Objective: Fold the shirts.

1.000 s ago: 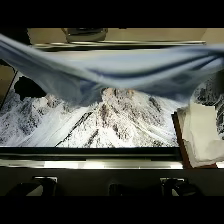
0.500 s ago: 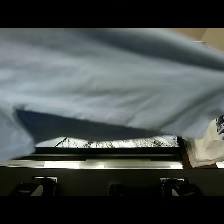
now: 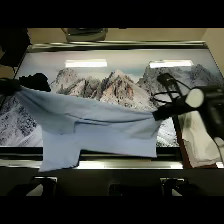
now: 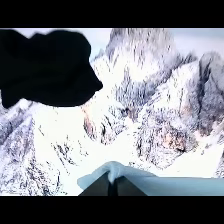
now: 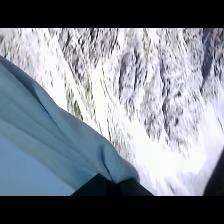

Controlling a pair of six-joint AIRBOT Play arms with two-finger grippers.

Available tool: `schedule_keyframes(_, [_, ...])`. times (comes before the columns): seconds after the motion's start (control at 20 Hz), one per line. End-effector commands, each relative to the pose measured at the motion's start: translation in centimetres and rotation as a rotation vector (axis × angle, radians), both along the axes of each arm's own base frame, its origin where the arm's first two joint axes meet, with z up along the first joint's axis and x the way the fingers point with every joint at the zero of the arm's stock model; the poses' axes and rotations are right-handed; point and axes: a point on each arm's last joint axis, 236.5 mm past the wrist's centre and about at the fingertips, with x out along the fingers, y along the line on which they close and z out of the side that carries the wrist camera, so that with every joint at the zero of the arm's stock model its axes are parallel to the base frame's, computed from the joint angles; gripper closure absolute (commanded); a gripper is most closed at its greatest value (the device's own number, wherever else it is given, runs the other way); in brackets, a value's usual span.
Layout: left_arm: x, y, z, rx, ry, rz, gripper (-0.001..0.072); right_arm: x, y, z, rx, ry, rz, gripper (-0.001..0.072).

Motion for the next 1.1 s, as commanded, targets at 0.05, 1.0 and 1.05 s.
schedule_keyframes(0.05, [6.6, -1.2, -13.8, -0.238, 0.151, 0.052, 0.0672, 12.2, 1.7, -5.8, 0.126, -0.245, -0.172, 0.0656])
schedule_keyframes(1.0, [-10.5, 3.5, -24.8, -0.600, 0.709, 0.113, 0.0335, -3.4, -9.6, -7.4, 0.167, 0.364, -0.063, 0.0206])
schedule_keyframes(1.05, [-10.7, 3.3, -25.5, -0.603, 0.717, 0.116, 0.0335, -3.4, -9.2, -7.5, 0.184, 0.366, -0.064, 0.0206])
